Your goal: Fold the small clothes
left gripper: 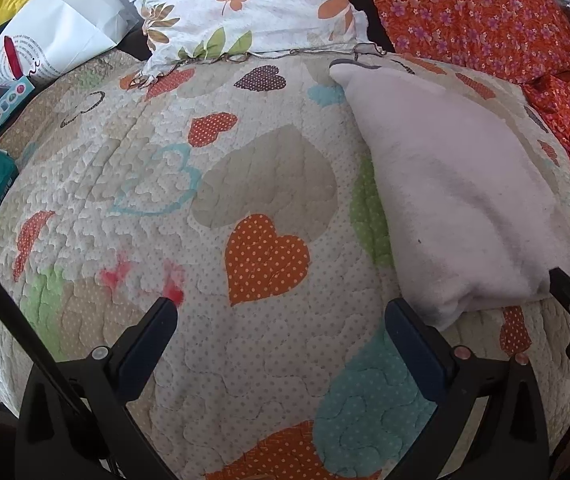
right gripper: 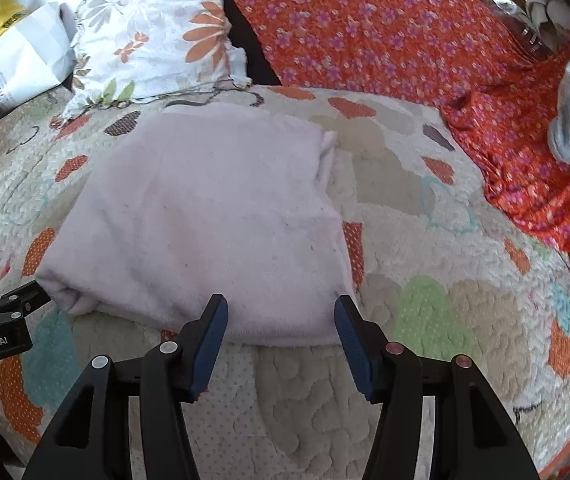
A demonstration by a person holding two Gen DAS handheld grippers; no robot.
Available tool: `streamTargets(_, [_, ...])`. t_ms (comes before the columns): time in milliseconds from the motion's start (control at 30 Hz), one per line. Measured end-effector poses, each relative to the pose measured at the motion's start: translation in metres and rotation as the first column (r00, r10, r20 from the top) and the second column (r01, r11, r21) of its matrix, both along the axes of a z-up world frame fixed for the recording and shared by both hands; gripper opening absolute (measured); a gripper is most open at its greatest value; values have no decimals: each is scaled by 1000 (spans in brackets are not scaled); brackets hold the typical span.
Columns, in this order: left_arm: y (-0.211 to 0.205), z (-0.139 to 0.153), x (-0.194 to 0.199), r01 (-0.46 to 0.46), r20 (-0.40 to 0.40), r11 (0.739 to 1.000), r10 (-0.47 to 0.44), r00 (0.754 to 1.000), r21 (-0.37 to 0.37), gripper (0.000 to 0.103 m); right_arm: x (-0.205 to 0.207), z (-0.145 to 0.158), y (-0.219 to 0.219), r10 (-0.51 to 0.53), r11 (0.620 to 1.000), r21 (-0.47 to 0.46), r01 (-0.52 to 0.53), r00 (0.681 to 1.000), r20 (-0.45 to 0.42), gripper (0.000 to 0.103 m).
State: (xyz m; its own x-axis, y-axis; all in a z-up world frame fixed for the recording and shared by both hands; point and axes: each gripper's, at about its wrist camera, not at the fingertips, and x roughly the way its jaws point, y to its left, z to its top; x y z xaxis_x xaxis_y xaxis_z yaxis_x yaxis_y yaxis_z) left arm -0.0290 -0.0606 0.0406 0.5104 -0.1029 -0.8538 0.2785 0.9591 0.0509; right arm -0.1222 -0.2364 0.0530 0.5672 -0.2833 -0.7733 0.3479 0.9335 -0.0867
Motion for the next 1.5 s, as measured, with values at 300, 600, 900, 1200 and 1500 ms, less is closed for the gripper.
streamTargets(300, [-1, 1, -2, -1, 5, 1000, 1, 1000, -1, 103, -11, -16, 0, -59, 996, 58, 65, 993, -101, 64])
streamTargets(600, [-11, 6, -18, 34, 24, 999, -34, 999, 3, 103, -27, -19, -3, -108, 991, 65, 116, 988, -110, 64])
streamTargets(900, [-17, 6, -31, 67, 36, 998, -67, 997, 15, 103, -27, -20, 2, -96, 993, 58, 103, 989, -111, 65])
streamTargets(1200, [-20, 1, -37, 82, -19, 997, -82, 996, -6, 103, -27, -22, -3, -107, 992, 58, 114, 988, -114, 67])
streamTargets(1500, [-20, -8, -34, 69, -56, 998, -69, 996, -10, 103, -25, -23, -4, -103, 992, 58, 110, 988, -113, 69])
